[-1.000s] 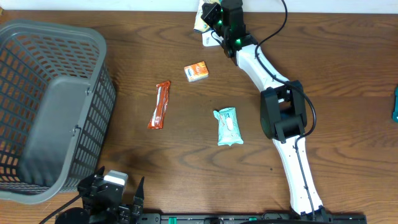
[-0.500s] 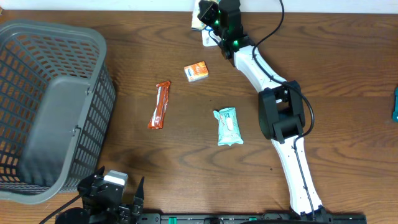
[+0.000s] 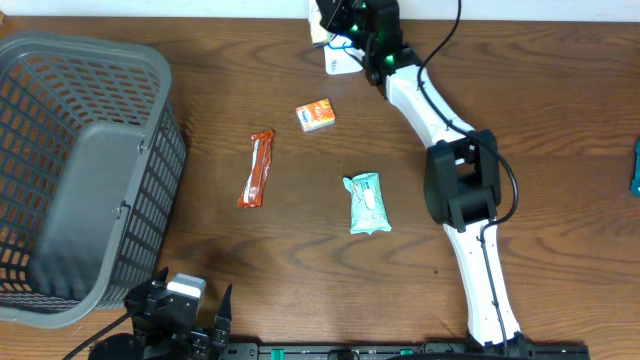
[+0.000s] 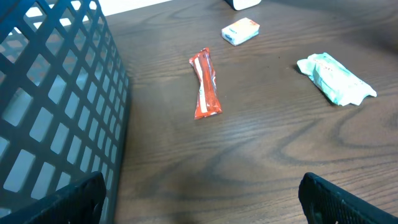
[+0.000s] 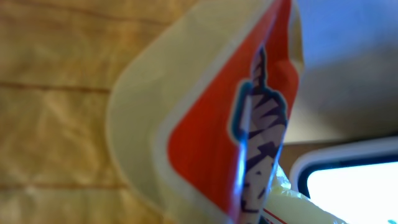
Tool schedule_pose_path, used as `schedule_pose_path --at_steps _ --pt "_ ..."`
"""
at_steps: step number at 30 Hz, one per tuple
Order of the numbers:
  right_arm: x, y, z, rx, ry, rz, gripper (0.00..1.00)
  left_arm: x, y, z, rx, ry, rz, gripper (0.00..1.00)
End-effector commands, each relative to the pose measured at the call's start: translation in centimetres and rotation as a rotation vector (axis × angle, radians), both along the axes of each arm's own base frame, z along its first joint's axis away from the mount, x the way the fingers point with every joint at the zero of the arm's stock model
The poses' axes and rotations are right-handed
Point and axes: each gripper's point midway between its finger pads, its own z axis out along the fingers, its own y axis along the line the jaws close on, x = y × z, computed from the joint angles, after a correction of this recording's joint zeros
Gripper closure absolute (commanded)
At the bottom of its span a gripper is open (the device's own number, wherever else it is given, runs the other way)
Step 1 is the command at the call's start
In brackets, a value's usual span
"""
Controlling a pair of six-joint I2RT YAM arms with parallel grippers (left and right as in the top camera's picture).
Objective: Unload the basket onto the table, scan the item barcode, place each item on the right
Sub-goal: 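Hold the yellow snack bag up against the scanner with the right gripper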
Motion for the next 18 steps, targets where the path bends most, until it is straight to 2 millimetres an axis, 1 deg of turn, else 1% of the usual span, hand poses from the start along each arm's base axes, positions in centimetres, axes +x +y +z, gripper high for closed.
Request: schedule_pose_path --at_steps 1,2,4,5,7,9,10,12,14,15,16,17,18 --pt "-0.7 -0.5 5.4 0.007 -0.102 0.062 0.99 0.0 -0.1 0.3 -0.001 -0.01 -0.008 0.02" --pt "-1.1 -0.4 5.6 0.023 -0.103 0.12 0.99 0.0 -0.1 0.3 -0.001 -0.01 -0.008 0.02" --pt "-1.3 -0.8 5.7 0.061 -0.078 0.147 0.99 0.0 -0.1 0.3 -0.001 -0.01 -0.008 0.02" --pt "-1.4 -1.2 5.2 0.088 -0.027 0.163 0.99 0.0 -0.1 0.3 -0.001 -0.01 -0.008 0.02" --pt "-2.0 -1.6 4.2 0.091 0.032 0.209 0.99 0.0 -0.1 0.3 -0.001 -0.01 -0.008 0.02" --pt "-2.7 -2.3 3.6 0.086 0.097 0.241 0.99 0.0 -0.1 0.3 -0.001 -0.01 -0.008 0.02" --pt "-3.2 -3.0 3.6 0.061 0.126 0.241 0.99 0.0 -0.1 0.3 -0.001 -0.01 -0.008 0.02" --pt "-4.1 -4.4 4.4 -0.012 0.15 0.229 0.99 0.0 -0.1 0.3 -0.001 -0.01 -0.008 0.02" --pt "-5.4 -5.9 6.1 -0.092 0.151 0.214 0.99 0.0 -0.1 0.3 -0.001 -0.01 -0.008 0.02" --pt "-6.3 -7.4 7.3 -0.15 0.164 0.175 0.99 0.0 -0.1 0.3 -0.001 -0.01 -0.008 0.02" --pt "-7.3 -10.1 8.4 -0.239 0.203 0.076 0.99 0.0 -0.1 0.3 -0.001 -0.01 -0.008 0.01" --pt "-8.1 -12.6 9.0 -0.313 0.239 -0.021 0.99 0.0 -0.1 0.3 -0.001 -0.01 -0.008 0.02" --pt "-9.2 -16.3 9.6 -0.409 0.298 -0.173 0.99 0.0 -0.1 0.3 -0.001 -0.01 -0.008 0.02"
